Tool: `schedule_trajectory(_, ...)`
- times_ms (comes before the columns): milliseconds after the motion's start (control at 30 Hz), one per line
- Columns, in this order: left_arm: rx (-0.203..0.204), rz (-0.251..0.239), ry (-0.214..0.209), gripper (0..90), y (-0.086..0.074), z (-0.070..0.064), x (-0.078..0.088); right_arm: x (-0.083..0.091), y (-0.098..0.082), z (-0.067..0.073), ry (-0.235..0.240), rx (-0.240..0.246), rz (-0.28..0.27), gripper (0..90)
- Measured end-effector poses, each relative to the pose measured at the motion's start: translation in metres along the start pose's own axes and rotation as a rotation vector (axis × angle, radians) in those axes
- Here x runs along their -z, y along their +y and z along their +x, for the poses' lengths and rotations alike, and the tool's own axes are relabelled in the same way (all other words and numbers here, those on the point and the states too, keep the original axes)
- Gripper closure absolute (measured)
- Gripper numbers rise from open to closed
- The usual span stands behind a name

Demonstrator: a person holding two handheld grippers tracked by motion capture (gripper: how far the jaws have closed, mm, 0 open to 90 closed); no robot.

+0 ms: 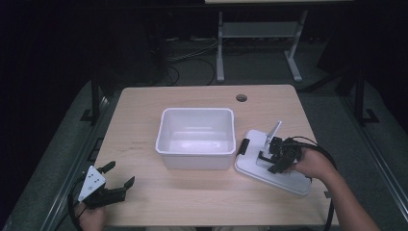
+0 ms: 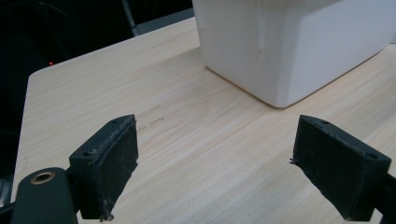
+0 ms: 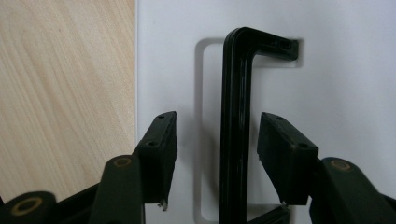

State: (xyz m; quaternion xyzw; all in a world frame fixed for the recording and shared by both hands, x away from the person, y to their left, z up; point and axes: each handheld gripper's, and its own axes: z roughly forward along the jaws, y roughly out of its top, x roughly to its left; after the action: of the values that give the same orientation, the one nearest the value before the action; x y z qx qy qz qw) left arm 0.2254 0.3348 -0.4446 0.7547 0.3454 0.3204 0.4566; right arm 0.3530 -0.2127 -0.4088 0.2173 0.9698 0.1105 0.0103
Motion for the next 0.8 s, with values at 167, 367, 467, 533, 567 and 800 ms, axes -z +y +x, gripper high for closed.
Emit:
schedule_trajectory(167, 0.004, 0.000, 0.000, 13.5, -0.0001, 0.0002, -0.0001, -0.0041, -0.0005, 0.0003, -0.007, 0.002, 0.013, 51.7)
schedule_trajectory(367, 0.001, 0.000, 0.000, 13.6, 0.0001, -0.0004, -0.0002, -0.0024, -0.0019, 0.0004, -0.025, 0.000, 0.010, 60.0)
schedule_trajectory(467, 0.002, 0.002, 0.000, 13.5, 0.0001, -0.0004, -0.0003, 0.0008, -0.0034, -0.0012, -0.046, -0.001, 0.011, 65.3)
schedule_trajectory(533, 0.001, 0.000, 0.001, 13.5, 0.0000, -0.0003, -0.0002, 0.0022, -0.0041, -0.0020, -0.048, -0.004, 0.013, 68.4)
schedule_trajectory(567, 0.001, 0.000, 0.001, 13.5, 0.0000, -0.0002, -0.0001, 0.0029, -0.0044, -0.0022, -0.049, -0.005, 0.016, 69.0)
schedule_trajectory(800, 0.001, 0.001, 0.000, 13.5, 0.0001, -0.0001, 0.0000, 0.0056, -0.0041, -0.0021, -0.056, 0.000, 0.021, 72.4)
